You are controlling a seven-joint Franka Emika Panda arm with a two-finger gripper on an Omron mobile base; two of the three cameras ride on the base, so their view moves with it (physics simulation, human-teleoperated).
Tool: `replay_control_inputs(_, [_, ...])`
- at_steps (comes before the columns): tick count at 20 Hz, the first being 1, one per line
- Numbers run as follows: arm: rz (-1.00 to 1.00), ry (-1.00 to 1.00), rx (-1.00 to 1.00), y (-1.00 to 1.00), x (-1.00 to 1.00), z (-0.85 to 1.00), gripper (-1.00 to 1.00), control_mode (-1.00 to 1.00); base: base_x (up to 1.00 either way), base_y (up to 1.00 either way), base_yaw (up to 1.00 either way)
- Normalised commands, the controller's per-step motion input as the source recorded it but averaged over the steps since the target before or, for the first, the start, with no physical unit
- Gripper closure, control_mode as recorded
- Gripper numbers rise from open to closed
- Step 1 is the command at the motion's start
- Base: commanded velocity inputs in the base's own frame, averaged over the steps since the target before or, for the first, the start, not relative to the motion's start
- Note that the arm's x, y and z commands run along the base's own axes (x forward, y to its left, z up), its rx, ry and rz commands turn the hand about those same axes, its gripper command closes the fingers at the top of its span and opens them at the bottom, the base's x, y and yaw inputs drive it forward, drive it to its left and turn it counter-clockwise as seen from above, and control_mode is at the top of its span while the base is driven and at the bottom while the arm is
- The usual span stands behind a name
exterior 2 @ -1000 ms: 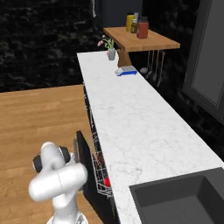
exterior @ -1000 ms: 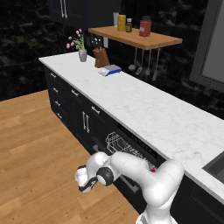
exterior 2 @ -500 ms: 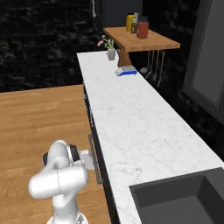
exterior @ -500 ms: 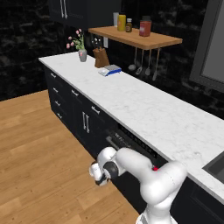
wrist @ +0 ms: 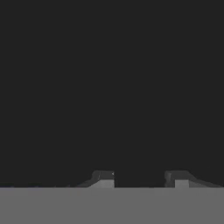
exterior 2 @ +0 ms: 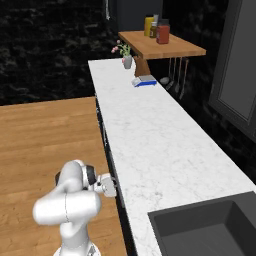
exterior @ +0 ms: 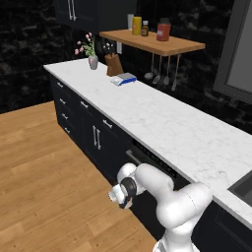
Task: Pick up the cup and bowl from the counter, place them in the dishwasher, and close the dishwasher door.
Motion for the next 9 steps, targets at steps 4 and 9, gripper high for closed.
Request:
replay_control_inputs(4, [0.15,0.13,0.05,-1.00,0.63,0.00,-1.00,-1.00,0.00,0.00,0.00])
replay_control_inputs(9, [0.11,0.16,0.12,-0.57,0.23,0.00,-1.00,-1.00,0.00,0.00,0.00])
